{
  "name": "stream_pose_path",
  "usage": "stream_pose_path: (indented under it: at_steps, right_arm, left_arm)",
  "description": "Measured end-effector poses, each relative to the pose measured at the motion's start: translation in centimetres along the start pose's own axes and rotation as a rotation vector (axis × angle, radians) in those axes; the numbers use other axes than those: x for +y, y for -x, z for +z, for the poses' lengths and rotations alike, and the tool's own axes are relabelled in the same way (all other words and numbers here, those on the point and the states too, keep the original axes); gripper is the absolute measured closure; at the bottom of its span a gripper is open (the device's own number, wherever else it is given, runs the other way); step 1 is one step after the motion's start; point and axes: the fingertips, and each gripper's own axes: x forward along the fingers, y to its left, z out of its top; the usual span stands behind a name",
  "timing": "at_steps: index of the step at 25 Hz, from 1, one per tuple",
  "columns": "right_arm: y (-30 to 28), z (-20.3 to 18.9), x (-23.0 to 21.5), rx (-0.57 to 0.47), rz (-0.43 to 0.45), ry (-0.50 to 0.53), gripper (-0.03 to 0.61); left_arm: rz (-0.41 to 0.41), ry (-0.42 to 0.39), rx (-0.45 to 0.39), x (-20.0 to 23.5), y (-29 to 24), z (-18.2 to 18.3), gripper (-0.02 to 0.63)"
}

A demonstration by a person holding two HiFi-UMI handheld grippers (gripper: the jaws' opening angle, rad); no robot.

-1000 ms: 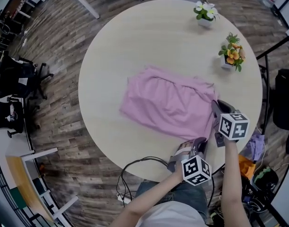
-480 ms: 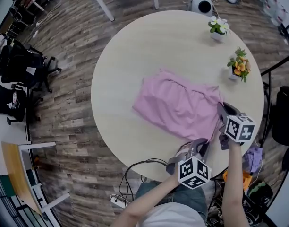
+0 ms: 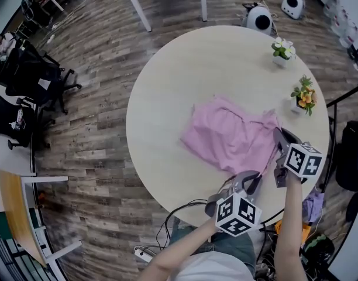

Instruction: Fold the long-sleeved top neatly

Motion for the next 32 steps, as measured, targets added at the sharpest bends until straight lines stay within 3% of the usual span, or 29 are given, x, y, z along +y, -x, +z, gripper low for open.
stream_pose_path:
  at_steps: [8,18,26,32]
  right_arm:
    - [-1.3,3.3,5.1,-0.052,-0.009,-0.021,0.511]
    - [-4.5,5.3,10.3,-0.053,-0.022,0.002,0.511]
    - [-8.0,5.6,13.9,-0.025,-0.024,0.038,0.511]
    - [-11.6,4.6,16.0,0.03,-0.032,0.082,0.511]
  left_arm:
    - [0.024,0.044,-0.076,5.4,4.9,1.3,0.588]
    - [0.028,0.109,-0.107,11.3,8.6,0.5,0.588]
    - [0.057,0.169,-0.106,15.6,10.4,-1.4,0.586]
    - [0.083,0.275,-0.093,18.8,10.7,-4.1,0.586]
